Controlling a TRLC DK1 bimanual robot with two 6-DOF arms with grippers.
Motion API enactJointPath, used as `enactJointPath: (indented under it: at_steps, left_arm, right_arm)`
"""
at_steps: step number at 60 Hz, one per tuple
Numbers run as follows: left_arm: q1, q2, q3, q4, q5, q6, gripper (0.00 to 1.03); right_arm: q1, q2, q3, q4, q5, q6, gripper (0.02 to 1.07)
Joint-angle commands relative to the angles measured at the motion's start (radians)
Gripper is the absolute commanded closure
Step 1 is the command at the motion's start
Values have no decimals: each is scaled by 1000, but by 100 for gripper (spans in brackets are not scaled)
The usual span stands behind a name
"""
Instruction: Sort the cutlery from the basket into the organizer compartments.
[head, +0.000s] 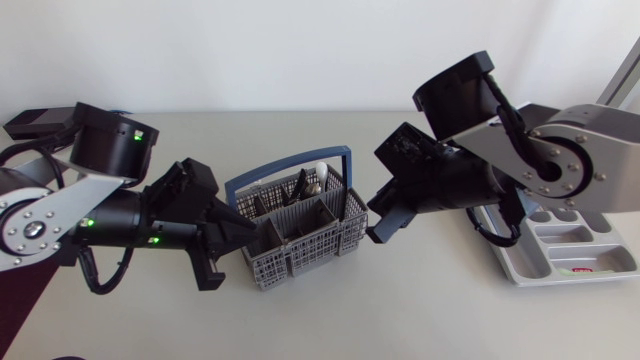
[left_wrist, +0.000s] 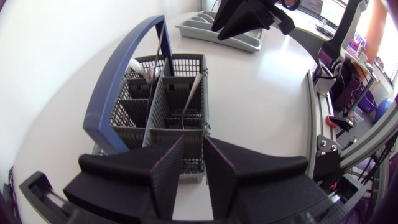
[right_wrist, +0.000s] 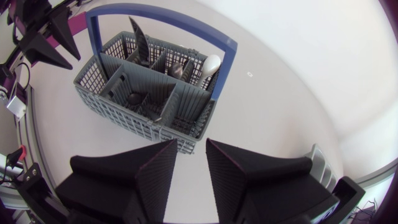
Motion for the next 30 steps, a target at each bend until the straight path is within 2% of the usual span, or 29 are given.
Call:
enactJointPath:
  at_steps: [1,7,18,30]
  left_arm:
    - [-28,56,51,4,11,-15,77]
    - [-66,104,85,19,-6,-24,75]
    - [-143,205,155,50,-96,-74,72]
    - [-190,291,229,61,-162,-118,72]
  right_arm:
    - [5,-39,-49,-3,-3,3,69]
    - [5,-72,-80,-1,-8,1,69]
    - [-13,-124,-129,14,-31,1,69]
    - [-32,-172,-169,28,-57,-3,69]
